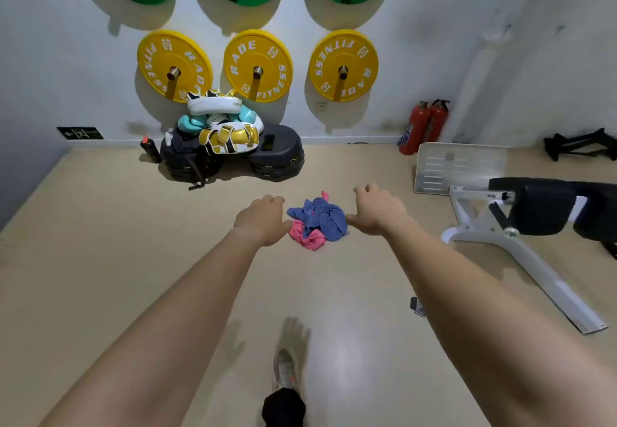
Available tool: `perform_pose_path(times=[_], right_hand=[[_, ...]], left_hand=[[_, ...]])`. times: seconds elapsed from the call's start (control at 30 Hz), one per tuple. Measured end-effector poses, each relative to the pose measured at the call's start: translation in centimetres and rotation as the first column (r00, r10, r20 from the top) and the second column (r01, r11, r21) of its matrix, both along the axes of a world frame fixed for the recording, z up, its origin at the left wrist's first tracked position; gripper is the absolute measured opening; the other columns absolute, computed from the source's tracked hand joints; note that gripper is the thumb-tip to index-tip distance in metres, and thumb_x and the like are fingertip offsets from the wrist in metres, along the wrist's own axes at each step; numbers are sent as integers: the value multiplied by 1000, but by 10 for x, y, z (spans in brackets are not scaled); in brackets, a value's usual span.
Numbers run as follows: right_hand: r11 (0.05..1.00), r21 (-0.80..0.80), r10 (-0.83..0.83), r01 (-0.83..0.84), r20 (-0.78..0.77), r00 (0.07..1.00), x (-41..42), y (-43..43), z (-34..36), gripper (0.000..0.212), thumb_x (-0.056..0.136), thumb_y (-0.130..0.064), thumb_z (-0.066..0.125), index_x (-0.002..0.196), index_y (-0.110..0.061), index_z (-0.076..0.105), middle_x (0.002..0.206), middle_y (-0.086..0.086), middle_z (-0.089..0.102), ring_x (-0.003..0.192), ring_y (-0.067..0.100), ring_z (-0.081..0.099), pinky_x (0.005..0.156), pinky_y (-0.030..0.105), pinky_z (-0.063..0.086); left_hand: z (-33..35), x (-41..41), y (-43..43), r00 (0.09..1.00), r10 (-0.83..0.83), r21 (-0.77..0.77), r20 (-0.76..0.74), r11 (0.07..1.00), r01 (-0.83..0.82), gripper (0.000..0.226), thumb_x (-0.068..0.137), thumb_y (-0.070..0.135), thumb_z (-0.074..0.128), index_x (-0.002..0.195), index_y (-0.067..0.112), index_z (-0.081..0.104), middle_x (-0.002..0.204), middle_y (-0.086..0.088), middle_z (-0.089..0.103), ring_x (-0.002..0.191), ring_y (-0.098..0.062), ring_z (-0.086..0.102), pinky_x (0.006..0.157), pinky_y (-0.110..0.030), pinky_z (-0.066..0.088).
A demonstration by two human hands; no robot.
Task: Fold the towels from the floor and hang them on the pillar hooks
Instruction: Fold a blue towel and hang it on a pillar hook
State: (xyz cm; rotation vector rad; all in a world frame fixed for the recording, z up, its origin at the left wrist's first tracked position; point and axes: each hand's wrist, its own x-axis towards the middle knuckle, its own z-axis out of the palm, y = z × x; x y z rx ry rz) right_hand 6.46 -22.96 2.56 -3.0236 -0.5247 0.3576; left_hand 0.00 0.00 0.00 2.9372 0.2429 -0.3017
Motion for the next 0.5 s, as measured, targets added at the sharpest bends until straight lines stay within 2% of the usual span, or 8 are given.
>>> perform_pose_path(times=[0.23, 0.5], right_hand=[[997, -30, -67, 64, -123, 990, 128, 53, -30, 63, 93, -43, 56, 145, -13, 37, 142, 13, 44, 125, 35, 48, 93, 44, 46], [993, -21, -114, 112, -234, 965, 255, 73, -86, 61, 91, -43, 54, 143, -15, 40, 139, 11, 46, 123, 33, 50, 97, 44, 46]], left_hand=[[-32, 141, 52, 996, 9, -98, -92, 995, -18, 55, 98, 40, 52, 146, 17, 40, 146, -9, 45, 130, -31, 47, 97, -45, 46], [-83, 274, 86, 977, -5, -100, -214, 995, -17, 55, 98, 42, 52, 145, 17, 42, 144, -10, 47, 129, -33, 48, 100, -46, 46]])
